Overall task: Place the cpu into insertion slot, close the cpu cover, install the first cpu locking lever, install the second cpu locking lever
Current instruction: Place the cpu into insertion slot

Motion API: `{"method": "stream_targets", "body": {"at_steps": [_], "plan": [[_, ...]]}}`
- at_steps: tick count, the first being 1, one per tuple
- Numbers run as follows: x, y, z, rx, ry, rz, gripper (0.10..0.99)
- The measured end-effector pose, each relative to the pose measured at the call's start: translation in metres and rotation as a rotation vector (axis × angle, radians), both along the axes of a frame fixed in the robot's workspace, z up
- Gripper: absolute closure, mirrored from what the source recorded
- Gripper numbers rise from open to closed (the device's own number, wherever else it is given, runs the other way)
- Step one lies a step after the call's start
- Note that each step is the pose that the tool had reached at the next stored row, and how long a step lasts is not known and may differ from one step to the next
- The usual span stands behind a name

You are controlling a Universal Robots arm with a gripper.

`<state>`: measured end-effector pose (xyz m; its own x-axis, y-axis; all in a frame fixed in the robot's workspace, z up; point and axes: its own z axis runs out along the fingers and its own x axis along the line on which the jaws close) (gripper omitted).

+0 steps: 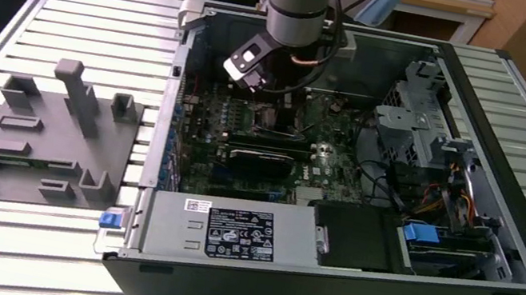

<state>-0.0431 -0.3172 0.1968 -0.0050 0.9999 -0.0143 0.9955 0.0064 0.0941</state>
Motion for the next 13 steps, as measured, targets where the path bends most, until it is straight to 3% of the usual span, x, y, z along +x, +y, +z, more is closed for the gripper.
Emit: {"method": "stream_targets", "body": {"at_steps": [10, 12, 13], "plan": [[0.0000, 0.0010, -0.0035, -0.001, 0.0001, 0.000, 0.545], [0.0000, 0.0011, -0.0036, 0.000, 0.0000, 0.000, 0.533], [0.0000, 0.0010, -0.0036, 0.000, 0.0000, 0.000, 0.471]]}}
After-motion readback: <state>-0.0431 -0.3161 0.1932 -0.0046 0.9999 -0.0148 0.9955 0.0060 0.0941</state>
